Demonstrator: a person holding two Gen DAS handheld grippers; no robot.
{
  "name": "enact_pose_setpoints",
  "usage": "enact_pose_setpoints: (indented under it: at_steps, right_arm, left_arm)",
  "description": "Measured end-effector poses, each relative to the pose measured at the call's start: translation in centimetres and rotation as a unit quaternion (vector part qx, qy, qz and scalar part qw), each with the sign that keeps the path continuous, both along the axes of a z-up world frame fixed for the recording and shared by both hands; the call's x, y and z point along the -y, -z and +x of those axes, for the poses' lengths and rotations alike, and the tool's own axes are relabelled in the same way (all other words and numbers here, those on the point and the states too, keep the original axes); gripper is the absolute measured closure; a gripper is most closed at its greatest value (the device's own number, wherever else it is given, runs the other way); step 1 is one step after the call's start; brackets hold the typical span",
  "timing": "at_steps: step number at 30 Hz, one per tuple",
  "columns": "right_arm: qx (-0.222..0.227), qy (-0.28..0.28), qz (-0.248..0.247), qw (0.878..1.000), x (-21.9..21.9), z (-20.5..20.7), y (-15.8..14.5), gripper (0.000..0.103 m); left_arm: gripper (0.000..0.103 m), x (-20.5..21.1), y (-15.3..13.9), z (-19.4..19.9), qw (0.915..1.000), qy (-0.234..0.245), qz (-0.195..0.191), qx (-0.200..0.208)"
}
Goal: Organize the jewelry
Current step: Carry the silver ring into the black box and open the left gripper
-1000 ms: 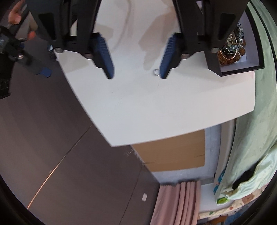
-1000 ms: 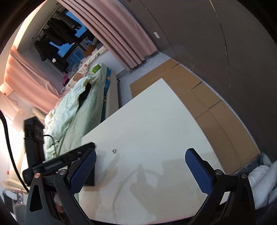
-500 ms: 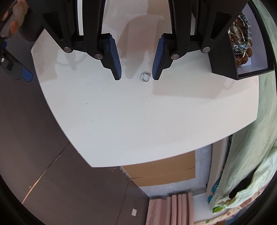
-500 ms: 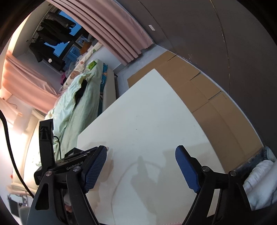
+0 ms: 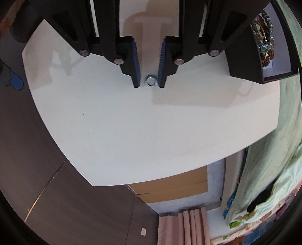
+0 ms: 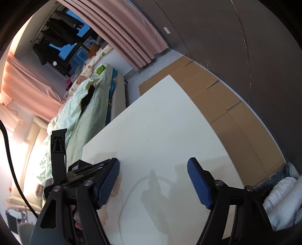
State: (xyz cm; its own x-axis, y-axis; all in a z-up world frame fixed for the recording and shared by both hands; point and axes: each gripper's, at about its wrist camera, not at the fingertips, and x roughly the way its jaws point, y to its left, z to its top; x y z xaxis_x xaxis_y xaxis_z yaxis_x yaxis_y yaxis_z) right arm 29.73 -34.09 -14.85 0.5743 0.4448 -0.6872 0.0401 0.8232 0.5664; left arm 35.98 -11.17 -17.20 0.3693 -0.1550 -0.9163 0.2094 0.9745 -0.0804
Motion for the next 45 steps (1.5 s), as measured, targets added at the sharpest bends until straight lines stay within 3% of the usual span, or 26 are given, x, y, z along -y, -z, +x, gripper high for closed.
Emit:
enact_pose_setpoints:
  at_steps: [4, 24, 27, 29, 32, 45]
  right_arm:
    - [0.0, -0.012, -0.014, 1.0, -0.9, 0.0, -0.4, 0.041]
    - [0.02, -0.026, -0.053, 0.998, -2.8, -1.6, -3.6, 0.04]
    - [0.026, -0.03, -0.064, 0.997, -3.5, -2.0, -4.0, 0.037]
    - [0.028, -0.027, -0.07, 0.997, -3.6, -2.2, -4.3, 0.022]
    - [0.034, -0.022, -0.073, 0.997, -3.4, -2.6, -4.8, 0.008]
    - [0.029, -0.016, -0.067, 0.997, -3.7, -2.9, -5.2, 0.007]
  left_arm:
    - [0.09, -0.2, 0.0, -0.1, 0.9999, 0.001, -0.013, 0.001]
    - [0.09, -2.9, -6.9, -4.1, 0.9967, 0.014, -0.051, 0.061]
    - [0.09, -4.1, -8.0, -5.0, 0.9959, 0.008, -0.057, 0.071]
    - [0.09, -4.9, -8.6, -5.5, 0.9955, 0.005, -0.059, 0.074]
    - [0.09, -6.0, -8.9, -6.1, 0.9954, -0.003, -0.058, 0.076]
    - [0.09, -11.7, -8.9, -7.6, 0.9942, -0.053, -0.061, 0.072]
